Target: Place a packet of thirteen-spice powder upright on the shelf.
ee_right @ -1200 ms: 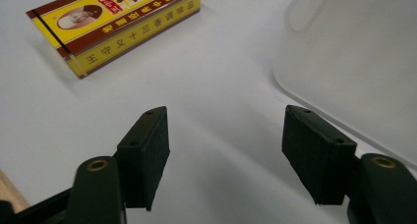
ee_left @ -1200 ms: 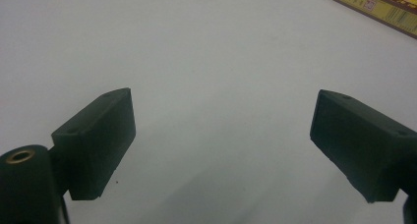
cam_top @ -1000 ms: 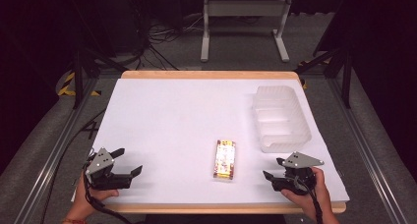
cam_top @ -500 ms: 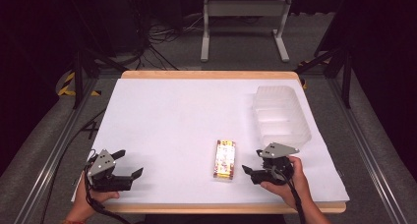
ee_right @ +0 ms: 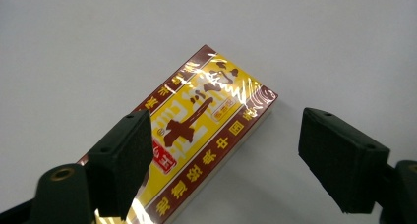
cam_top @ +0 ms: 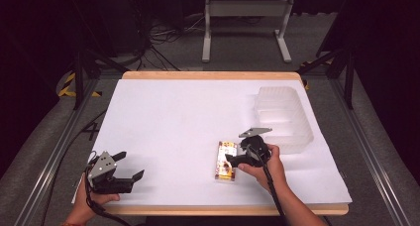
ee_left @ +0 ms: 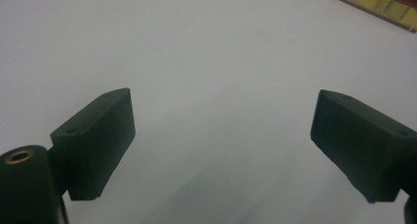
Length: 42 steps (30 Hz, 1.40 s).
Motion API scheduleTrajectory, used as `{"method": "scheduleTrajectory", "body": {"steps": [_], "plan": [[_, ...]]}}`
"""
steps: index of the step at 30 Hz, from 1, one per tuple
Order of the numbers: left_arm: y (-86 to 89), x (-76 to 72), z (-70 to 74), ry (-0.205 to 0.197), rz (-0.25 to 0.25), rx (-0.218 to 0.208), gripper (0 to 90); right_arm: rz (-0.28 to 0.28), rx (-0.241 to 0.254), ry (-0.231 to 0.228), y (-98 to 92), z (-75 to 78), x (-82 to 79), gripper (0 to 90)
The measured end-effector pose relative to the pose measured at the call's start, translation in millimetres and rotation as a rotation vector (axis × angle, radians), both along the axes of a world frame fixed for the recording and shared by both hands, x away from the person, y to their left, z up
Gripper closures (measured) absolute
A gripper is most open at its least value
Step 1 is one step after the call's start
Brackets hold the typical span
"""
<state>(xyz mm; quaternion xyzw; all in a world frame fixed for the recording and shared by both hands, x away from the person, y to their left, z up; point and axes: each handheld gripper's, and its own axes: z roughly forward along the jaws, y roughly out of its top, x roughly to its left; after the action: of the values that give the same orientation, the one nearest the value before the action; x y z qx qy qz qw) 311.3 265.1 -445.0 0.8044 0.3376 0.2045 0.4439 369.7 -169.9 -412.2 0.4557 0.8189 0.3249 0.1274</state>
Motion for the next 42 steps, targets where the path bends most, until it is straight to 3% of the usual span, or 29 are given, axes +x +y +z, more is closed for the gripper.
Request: {"method": "scheduleTrajectory", "body": {"steps": [2,8,17,20,24,27,32,37,42], "plan": [[-0.2,0.2,-0.2,0.004,-0.001,0.002,10.3,-0.023,0.018,0.046,2.3,-2.9,7.8,20.7],[-0.8,0.2,-0.5,0.005,-0.006,0.007,10.2,-0.053,0.058,0.107,15.6,-7.2,24.7,20.2],[-0.6,0.6,-1.0,0.011,-0.014,0.01,10.2,-0.106,-0.008,0.116,43.3,-7.4,34.8,22.5],[-1.1,0.9,-1.3,0.01,-0.016,0.017,10.2,-0.099,-0.062,0.126,52.2,-8.9,38.3,21.6],[-1.1,1.3,-1.6,0.016,-0.018,0.019,10.1,-0.109,-0.095,0.149,60.5,-13.1,44.2,22.4],[-1.5,1.7,-2.0,0.019,-0.017,0.024,10.0,-0.103,-0.143,0.138,66.9,-14.5,46.9,23.4],[-1.8,1.6,-2.4,0.022,-0.02,0.031,9.9,-0.098,-0.152,0.131,69.6,-12.8,47.4,26.2],[-1.4,1.7,-2.7,0.026,-0.017,0.025,9.9,-0.079,-0.137,0.106,68.8,-6.8,42.3,27.5],[-0.7,1.6,-2.1,0.025,-0.014,0.023,9.9,-0.082,-0.077,0.048,59.7,11.0,31.9,28.0]]}}
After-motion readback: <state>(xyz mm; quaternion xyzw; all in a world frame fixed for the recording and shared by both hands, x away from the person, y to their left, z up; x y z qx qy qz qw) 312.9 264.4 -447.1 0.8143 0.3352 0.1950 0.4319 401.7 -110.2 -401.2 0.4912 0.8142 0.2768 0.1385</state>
